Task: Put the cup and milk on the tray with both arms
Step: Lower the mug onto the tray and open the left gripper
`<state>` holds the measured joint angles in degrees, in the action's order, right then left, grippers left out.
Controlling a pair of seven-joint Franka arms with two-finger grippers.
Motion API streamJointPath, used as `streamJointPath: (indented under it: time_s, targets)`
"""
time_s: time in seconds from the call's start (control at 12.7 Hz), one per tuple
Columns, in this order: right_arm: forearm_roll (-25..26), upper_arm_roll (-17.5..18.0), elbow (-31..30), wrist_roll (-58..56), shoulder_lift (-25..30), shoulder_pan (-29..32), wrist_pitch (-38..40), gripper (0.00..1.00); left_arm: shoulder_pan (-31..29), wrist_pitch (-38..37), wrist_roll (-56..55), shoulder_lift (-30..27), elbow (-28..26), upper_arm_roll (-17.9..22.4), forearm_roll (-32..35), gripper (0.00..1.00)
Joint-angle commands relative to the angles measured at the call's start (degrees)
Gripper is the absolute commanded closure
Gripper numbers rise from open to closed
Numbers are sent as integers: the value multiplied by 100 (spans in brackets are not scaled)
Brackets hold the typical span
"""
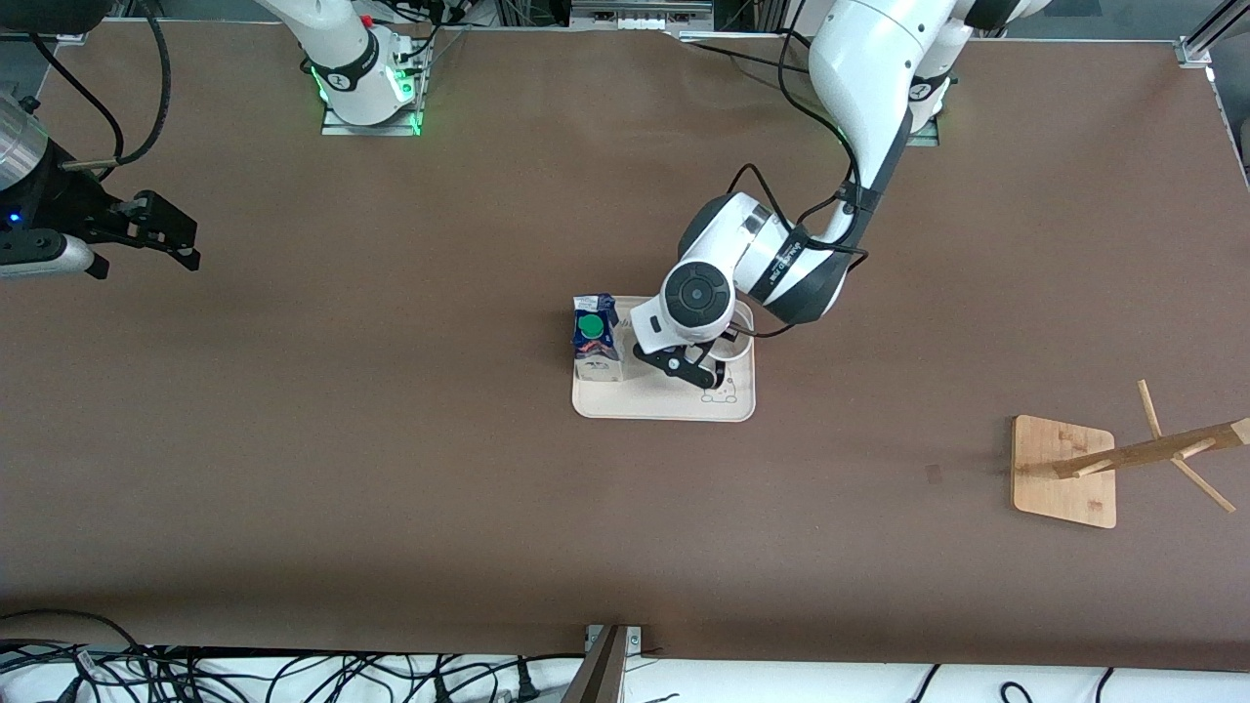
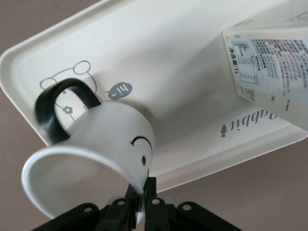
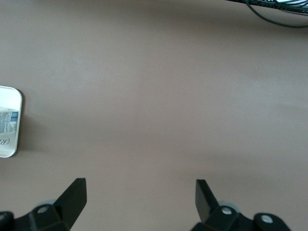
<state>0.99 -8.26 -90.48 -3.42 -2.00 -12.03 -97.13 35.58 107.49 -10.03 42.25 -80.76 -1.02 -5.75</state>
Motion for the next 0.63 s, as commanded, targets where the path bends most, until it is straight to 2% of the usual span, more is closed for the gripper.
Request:
streamJointPath:
  time_s: [0.0,0.32,0.55]
  targets:
    - [24,26,92,-1,-37,34,9,0,64,175,98,29,105,67,12,0]
    - [33,26,92,8,-37,34,18,0,72,-183,10,3,78,128,-23,0]
    - [33,26,92,8,-37,34,9,0,-32,-903,10,-452,69,146,-14,0]
